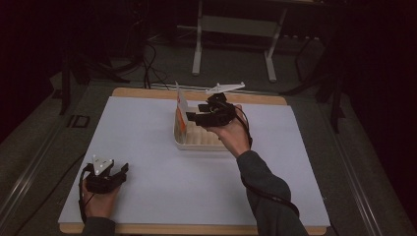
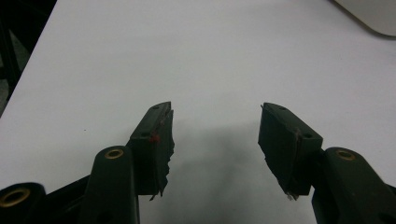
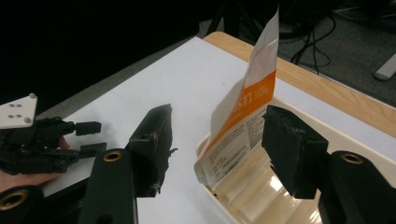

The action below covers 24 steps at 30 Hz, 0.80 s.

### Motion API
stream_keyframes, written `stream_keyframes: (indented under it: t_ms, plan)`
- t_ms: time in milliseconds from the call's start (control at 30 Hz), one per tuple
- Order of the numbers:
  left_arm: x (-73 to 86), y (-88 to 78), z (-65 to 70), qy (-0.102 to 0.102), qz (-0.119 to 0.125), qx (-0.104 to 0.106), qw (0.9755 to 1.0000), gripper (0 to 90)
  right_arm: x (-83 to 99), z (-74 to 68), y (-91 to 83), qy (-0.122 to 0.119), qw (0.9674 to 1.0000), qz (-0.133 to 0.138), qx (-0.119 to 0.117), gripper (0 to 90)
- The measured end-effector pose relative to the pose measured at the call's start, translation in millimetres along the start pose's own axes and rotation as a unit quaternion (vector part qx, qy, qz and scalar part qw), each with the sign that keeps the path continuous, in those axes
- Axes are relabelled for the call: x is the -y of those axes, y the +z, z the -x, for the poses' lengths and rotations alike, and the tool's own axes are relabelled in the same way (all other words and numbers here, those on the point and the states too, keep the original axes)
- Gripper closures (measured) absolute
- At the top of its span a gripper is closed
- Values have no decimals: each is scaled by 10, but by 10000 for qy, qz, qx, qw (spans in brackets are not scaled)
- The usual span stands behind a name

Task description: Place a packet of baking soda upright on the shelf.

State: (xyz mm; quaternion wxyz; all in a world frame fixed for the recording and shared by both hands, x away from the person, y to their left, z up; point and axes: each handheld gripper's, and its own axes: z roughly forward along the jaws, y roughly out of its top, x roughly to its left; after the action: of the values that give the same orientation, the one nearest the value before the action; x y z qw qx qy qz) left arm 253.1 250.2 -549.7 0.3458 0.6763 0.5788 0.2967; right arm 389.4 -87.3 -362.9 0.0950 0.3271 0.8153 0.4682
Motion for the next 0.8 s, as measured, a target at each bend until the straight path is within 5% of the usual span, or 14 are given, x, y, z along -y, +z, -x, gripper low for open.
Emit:
stream_keyframes:
  t_ms: [133,400,633,800]
  plan:
    - [1,3,2,4,9,-1,10000,448,75,-3,-66,11,10000,65,-35,423]
    - [-1,1,6,26,-11,-36,10000,445,606,22,-162,301,9992,218,-109,432]
    - [-3,8,11,23,-41,-73,10000,444,1137,116,-204,412,9986,125,308,441]
    - [-4,19,20,79,-104,-118,9998,436,1427,298,-213,641,9974,-61,312,462]
